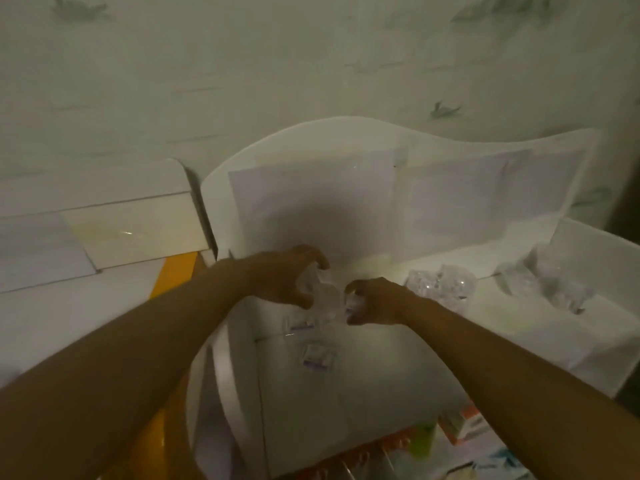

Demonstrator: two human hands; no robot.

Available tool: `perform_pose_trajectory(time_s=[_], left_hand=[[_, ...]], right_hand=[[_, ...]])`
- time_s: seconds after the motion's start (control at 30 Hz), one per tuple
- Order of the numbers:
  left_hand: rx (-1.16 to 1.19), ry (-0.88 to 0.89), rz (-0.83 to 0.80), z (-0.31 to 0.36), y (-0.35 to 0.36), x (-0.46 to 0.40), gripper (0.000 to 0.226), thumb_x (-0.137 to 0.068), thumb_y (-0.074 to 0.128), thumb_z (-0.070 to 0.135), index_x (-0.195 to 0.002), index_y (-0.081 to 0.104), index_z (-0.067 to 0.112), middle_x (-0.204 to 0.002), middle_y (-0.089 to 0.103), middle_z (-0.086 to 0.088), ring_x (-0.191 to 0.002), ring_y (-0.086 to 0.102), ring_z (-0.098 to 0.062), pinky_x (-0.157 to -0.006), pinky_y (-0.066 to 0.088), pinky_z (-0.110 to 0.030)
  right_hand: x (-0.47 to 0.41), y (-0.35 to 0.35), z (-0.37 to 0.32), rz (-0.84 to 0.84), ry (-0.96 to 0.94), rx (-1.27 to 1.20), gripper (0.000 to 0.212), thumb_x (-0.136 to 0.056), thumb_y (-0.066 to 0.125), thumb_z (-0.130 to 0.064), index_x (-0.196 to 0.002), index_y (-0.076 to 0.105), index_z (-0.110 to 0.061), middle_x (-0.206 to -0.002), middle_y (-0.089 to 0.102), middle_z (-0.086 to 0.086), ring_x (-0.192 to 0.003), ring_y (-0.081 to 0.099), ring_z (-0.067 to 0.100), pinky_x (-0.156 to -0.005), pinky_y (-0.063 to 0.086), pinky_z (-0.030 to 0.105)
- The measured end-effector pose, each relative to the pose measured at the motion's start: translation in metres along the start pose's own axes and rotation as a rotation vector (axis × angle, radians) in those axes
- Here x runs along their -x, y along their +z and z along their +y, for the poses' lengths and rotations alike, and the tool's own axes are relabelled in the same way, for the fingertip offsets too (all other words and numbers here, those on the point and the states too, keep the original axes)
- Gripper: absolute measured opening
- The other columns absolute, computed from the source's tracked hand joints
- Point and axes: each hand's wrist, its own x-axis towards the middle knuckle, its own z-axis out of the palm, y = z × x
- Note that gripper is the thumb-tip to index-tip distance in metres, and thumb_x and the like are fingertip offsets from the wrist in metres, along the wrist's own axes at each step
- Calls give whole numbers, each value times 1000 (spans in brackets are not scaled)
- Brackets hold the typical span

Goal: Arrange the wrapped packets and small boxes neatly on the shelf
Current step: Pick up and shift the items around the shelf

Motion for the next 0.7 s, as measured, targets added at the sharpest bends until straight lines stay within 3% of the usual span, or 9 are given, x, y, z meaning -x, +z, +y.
perform_pose_trajectory(time_s=[0.13, 0.27, 0.4, 0.53, 0.7], left_hand=[[24, -93, -49, 7, 6, 0, 77, -77, 71, 49, -139, 26, 40, -148, 30, 11, -125, 48, -17, -103, 43, -37], [91, -123, -57, 23, 14, 10, 90, -72, 79, 38, -145, 26, 32, -149, 29, 6, -132, 40, -17, -108, 40, -39], [-2, -187, -119, 39, 25, 17, 92, -73, 77, 43, -147, 24, 33, -148, 26, 7, -130, 43, -17, -105, 42, -35], [-64, -234, -154, 41, 33, 16, 94, -72, 75, 50, -148, 20, 39, -151, 21, 9, -129, 44, -16, -104, 41, -32], [-76, -204, -160, 43, 34, 7, 94, -71, 74, 54, -147, 20, 41, -151, 19, 11, -133, 41, -15, -107, 38, -31]], right_hand=[[-23, 18, 16, -89, -70, 27, 71, -78, 73, -48, -140, 43, -29, -141, 50, 2, -125, 51, 24, -101, 43, 33], [-41, 42, 25, -147, -152, 26, 75, -78, 72, -50, -142, 41, -25, -146, 45, 0, -130, 46, 23, -101, 39, 32], [-46, 61, 30, -157, -212, -4, 61, -73, 76, -48, -126, 55, -25, -129, 58, 1, -117, 56, 24, -92, 47, 34], [-48, 68, 35, -116, -245, 5, 57, -72, 75, -53, -119, 58, -27, -121, 62, 0, -110, 60, 23, -84, 50, 34], [-45, 58, 37, -98, -222, 21, 70, -72, 73, -56, -131, 51, -24, -135, 54, 2, -123, 53, 26, -97, 48, 40]])
